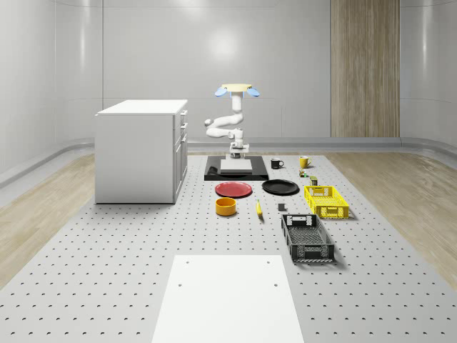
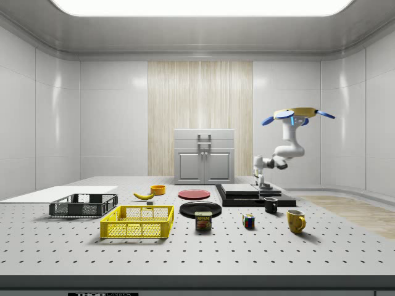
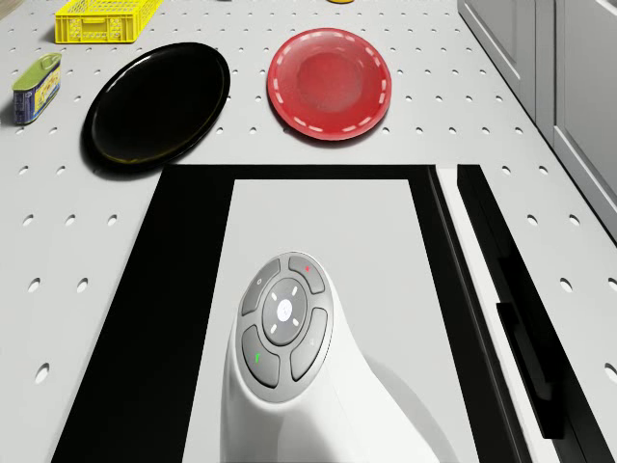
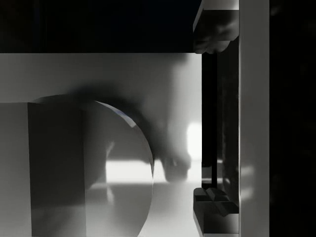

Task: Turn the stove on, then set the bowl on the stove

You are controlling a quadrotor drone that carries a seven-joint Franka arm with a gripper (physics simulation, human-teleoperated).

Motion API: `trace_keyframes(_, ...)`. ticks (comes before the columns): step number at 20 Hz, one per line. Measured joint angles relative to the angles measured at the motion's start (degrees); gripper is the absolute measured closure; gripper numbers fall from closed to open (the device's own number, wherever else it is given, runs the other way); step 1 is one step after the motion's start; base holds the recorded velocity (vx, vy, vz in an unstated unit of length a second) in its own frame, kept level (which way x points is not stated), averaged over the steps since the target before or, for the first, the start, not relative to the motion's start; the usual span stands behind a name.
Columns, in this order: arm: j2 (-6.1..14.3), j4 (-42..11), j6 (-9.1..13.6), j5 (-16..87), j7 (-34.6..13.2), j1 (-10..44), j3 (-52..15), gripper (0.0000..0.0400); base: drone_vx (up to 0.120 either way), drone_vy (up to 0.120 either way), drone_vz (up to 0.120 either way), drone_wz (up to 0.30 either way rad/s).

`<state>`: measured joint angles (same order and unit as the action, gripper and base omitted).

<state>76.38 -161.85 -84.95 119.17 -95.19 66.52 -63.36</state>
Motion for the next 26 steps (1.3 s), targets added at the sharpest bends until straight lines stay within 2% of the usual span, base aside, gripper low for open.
trace_keyframes(4,0.2,0.0,-0.2,-0.1,-0.2,0.1,-0.1,0.0000,0.020,0.000,0.000,0.000)
trace_keyframes(13,0.7,0.1,-0.6,-0.4,-0.5,0.4,-0.2,0.0000,0.120,0.000,0.000,0.000)
trace_keyframes(18,1.0,0.1,-0.9,-0.5,-0.6,0.6,-0.3,0.0000,0.120,-0.120,0.000,0.000)
trace_keyframes(21,1.1,0.1,-1.0,-0.6,-0.6,0.7,-0.3,0.0000,0.120,0.000,0.000,0.000)
trace_keyframes(26,1.3,0.1,-1.2,-0.7,-0.7,0.8,-0.4,0.0000,0.120,-0.120,0.000,0.000)
